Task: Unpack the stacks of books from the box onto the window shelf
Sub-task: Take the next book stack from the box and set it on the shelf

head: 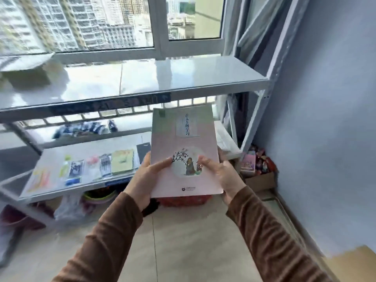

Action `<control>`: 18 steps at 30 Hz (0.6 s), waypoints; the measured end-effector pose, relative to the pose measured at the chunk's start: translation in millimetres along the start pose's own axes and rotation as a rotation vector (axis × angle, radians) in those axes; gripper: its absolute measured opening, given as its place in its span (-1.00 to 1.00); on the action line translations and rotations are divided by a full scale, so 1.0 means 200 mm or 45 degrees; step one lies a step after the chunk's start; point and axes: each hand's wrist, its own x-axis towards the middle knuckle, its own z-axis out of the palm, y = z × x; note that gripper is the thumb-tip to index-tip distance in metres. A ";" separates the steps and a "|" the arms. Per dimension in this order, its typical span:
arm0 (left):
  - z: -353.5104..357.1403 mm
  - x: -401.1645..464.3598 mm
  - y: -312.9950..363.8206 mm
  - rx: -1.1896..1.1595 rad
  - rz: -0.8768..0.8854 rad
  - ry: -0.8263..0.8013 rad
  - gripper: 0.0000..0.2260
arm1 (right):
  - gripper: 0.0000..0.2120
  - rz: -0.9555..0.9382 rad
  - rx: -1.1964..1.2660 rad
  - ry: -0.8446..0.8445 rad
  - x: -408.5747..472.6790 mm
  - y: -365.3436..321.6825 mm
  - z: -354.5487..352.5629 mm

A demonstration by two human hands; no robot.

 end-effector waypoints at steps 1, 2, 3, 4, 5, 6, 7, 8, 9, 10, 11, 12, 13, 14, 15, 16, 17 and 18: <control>-0.08 0.01 0.06 -0.017 0.026 0.040 -0.50 | -0.41 -0.021 -0.026 -0.060 0.06 -0.01 0.10; -0.15 0.03 0.12 -0.028 0.054 0.074 -0.49 | -0.46 -0.045 -0.043 -0.107 0.13 -0.02 0.19; -0.22 0.06 0.18 -0.034 0.081 0.104 -0.47 | -0.49 -0.060 -0.053 -0.141 0.20 -0.03 0.28; -0.29 0.10 0.23 -0.039 0.104 0.131 -0.46 | -0.51 -0.076 -0.066 -0.172 0.27 -0.04 0.36; -0.35 0.14 0.28 -0.043 0.126 0.158 -0.47 | -0.52 -0.102 -0.094 -0.200 0.35 -0.06 0.44; -0.41 0.19 0.34 -0.042 0.149 0.184 -0.48 | -0.52 -0.133 -0.125 -0.227 0.43 -0.07 0.52; -0.48 0.24 0.39 -0.036 0.176 0.203 -0.51 | -0.52 -0.159 -0.137 -0.249 0.52 -0.08 0.60; -0.53 0.30 0.44 -0.026 0.208 0.215 -0.52 | -0.49 -0.169 -0.122 -0.265 0.60 -0.09 0.66; -0.59 0.36 0.49 -0.014 0.239 0.218 -0.53 | -0.46 -0.161 -0.080 -0.286 0.68 -0.09 0.73; -0.64 0.43 0.55 0.001 0.264 0.218 -0.54 | -0.44 -0.138 -0.021 -0.314 0.77 -0.10 0.80; -0.70 0.48 0.61 0.014 0.277 0.226 -0.54 | -0.44 -0.109 0.033 -0.347 0.86 -0.10 0.86; -0.75 0.53 0.66 0.019 0.284 0.248 -0.55 | -0.46 -0.082 0.074 -0.382 0.94 -0.11 0.93; -0.81 0.58 0.71 0.017 0.293 0.280 -0.55 | -0.49 -0.061 0.106 -0.420 1.02 -0.11 1.00; -0.87 0.62 0.76 0.019 0.302 0.310 -0.55 | -0.51 -0.044 0.130 -0.452 1.10 -0.12 1.06; -0.92 0.66 0.80 0.026 0.305 0.335 -0.55 | -0.51 -0.026 0.143 -0.478 1.17 -0.13 1.12; -0.98 0.70 0.84 0.030 0.305 0.357 -0.55 | -0.51 -0.008 0.150 -0.500 1.23 -0.13 1.19; -1.03 0.74 0.88 0.029 0.305 0.374 -0.54 | -0.52 0.006 0.155 -0.521 1.29 -0.14 1.25; -1.08 0.77 0.92 0.028 0.304 0.387 -0.52 | -0.52 0.016 0.159 -0.544 1.34 -0.15 1.30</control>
